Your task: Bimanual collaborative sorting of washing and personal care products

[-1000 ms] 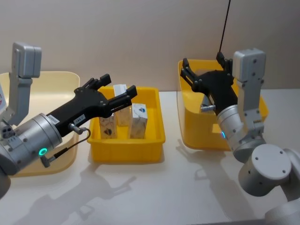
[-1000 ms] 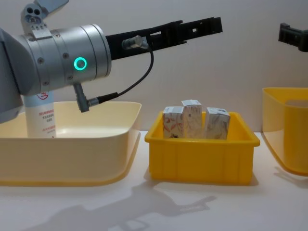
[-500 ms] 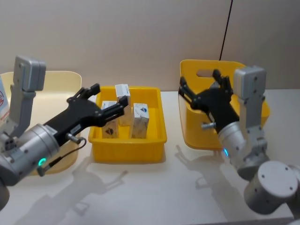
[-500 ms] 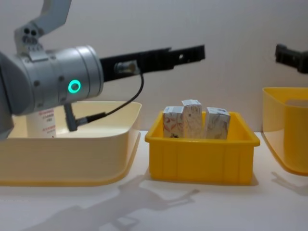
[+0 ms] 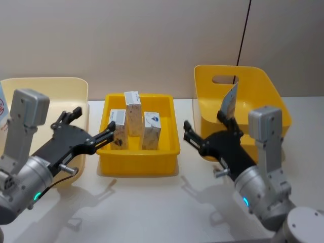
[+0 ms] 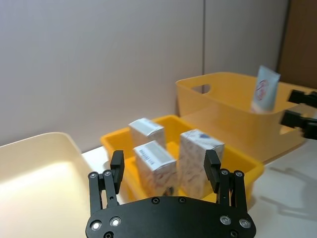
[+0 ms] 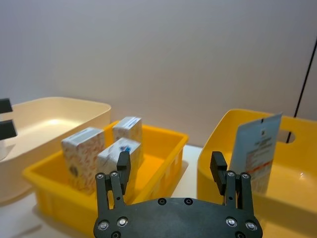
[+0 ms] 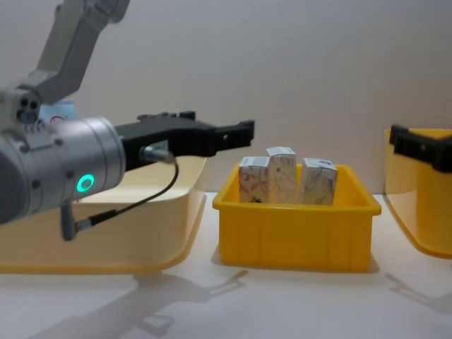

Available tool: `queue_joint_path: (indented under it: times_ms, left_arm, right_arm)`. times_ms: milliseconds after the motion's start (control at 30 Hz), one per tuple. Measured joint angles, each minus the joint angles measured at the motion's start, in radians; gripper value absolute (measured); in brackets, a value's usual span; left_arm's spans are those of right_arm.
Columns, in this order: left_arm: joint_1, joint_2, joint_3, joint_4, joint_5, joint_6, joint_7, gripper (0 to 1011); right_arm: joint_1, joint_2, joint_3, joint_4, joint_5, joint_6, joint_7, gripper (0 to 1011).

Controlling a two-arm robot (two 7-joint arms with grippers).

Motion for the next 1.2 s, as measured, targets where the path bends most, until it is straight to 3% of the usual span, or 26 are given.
queue_joint_path:
  times_ms: [200, 600, 1200]
  left_arm:
    - [0.033, 0.022, 0.011, -0.013, 0.060, -0.030, 0.080, 1003]
    - [0.089, 0.060, 0.029, -0.035, 0.162, -0.082, 0.215, 1003]
    - [0.096, 0.065, 0.030, -0.037, 0.175, -0.089, 0.232, 1003]
  right_arm:
    - [-0.049, 0.027, -0.015, -0.028, 0.037, 0.007, 0.017, 1001]
    - [-0.062, 0.034, -0.018, -0.035, 0.047, 0.008, 0.021, 1001]
    - [-0.060, 0.035, -0.017, -0.033, 0.048, 0.011, 0.030, 1001]
